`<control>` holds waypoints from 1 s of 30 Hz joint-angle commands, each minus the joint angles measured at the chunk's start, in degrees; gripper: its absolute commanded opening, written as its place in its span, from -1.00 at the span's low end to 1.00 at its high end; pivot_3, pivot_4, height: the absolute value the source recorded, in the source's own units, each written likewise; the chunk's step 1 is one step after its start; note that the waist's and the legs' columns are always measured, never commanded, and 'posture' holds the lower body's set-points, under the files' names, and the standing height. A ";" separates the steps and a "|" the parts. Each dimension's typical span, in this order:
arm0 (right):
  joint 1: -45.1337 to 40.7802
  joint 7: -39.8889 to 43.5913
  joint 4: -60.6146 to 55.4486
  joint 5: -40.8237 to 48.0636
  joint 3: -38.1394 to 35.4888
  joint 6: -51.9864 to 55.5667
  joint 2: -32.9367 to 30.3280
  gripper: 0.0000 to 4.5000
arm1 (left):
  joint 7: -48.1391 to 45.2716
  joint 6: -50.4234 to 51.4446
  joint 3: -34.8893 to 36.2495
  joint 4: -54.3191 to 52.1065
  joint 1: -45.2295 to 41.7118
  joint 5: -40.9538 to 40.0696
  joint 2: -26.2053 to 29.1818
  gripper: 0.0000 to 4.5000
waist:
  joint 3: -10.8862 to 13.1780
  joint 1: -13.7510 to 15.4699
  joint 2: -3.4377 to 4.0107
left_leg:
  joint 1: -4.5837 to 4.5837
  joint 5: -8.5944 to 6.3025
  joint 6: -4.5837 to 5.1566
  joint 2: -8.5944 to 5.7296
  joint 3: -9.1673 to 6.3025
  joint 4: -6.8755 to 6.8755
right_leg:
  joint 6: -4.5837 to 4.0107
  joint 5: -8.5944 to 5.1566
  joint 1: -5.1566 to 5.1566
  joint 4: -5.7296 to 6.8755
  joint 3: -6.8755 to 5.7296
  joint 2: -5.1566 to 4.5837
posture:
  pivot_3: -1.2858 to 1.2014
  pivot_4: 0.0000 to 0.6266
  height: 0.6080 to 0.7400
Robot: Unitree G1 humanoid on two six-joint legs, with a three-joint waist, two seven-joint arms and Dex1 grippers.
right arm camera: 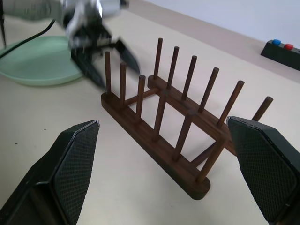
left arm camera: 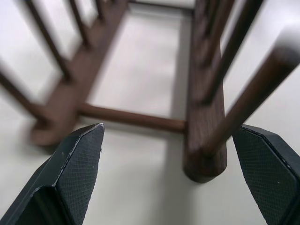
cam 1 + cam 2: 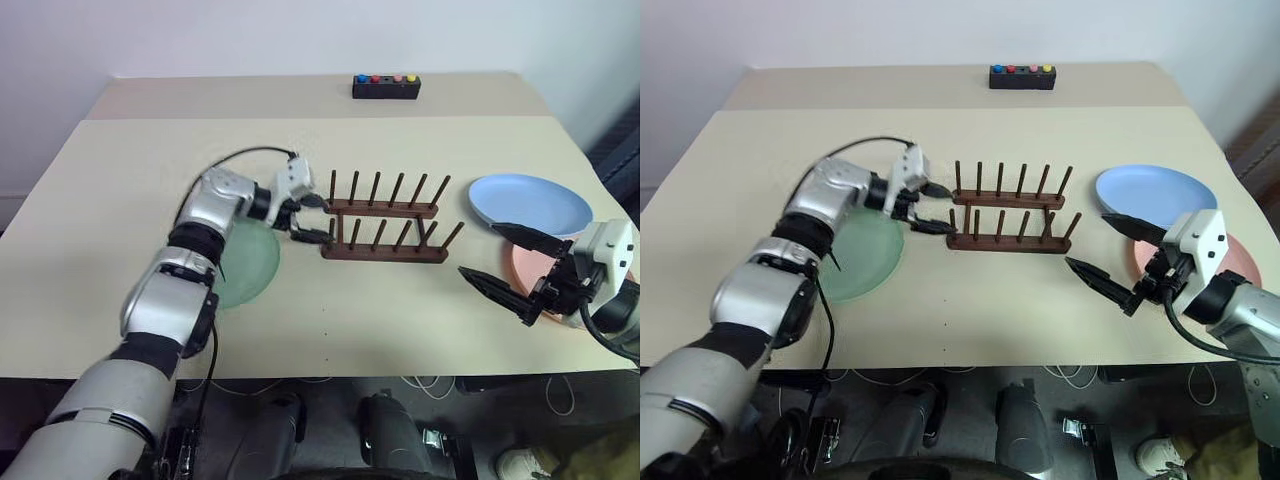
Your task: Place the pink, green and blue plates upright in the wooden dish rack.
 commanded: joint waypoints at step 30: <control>-9.17 -10.40 12.81 -22.05 23.99 -5.57 5.91 -0.98 | -2.26 32.16 -6.85 -47.07 18.20 -11.54 7.74 -1.00 | -0.04 0.19 0.08 | 0.04 0.00 -0.02 -0.01 0.11 0.00 | -0.01 0.00 -0.09 0.02 0.37 0.04 | 0.03 -0.52 1.00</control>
